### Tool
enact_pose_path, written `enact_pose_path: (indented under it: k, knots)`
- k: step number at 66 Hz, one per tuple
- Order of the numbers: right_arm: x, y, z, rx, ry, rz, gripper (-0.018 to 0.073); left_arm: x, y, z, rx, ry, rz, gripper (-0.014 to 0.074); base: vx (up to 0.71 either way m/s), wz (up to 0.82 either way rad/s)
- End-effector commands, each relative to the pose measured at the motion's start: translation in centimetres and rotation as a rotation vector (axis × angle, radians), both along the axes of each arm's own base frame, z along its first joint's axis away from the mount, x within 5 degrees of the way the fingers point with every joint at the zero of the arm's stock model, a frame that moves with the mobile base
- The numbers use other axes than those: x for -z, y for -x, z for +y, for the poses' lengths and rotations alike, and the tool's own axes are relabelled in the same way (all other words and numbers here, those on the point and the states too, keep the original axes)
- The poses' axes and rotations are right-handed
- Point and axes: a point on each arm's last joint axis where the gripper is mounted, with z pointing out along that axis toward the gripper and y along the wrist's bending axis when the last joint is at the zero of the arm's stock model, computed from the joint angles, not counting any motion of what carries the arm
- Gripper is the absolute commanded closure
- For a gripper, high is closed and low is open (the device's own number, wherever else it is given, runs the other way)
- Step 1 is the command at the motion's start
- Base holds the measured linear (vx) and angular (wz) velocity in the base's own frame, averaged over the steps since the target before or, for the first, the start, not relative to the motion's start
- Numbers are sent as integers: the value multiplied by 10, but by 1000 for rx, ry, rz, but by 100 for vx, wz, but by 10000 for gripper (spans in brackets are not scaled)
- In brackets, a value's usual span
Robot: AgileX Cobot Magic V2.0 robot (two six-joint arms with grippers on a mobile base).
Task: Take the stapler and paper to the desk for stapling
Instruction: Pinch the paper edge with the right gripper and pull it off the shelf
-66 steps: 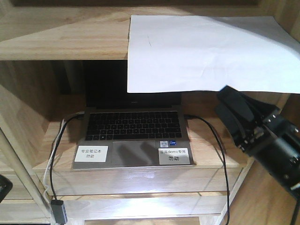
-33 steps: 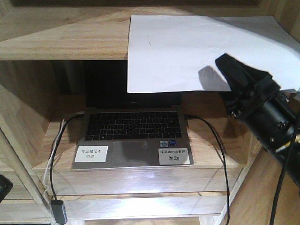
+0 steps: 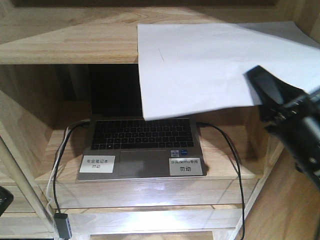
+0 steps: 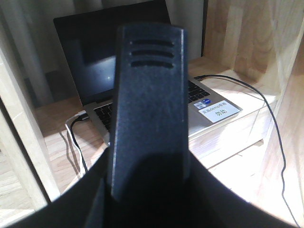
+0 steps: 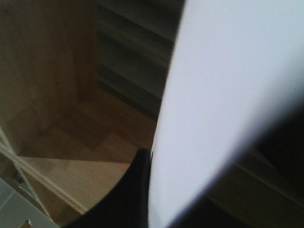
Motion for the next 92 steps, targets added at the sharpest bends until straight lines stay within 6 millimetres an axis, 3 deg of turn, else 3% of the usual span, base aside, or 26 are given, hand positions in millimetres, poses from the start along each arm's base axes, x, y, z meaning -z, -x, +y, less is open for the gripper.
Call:
enact_pose_path:
  k: [1,30,41,71,92]
  knots:
    - [-20,21,-6,7,-45,-162,568,-19,-1,0,-11,77,-109,603,0,0]
    - [-4,87,-29,66,-15,-154,563,-19,-1,0,-11,77,-109,603,0,0]
    - [10,104,-35,82,-14,-140,561,-19,-1,0,-11,77,-109,603,0,0]
    - [40,122,-37,38,3,-98,561,-19,-1,0,-11,78,-110,603,0,0]
    - [40,122,-37,42,6,-98,561,-19,-1,0,-11,78,-110,603,0,0]
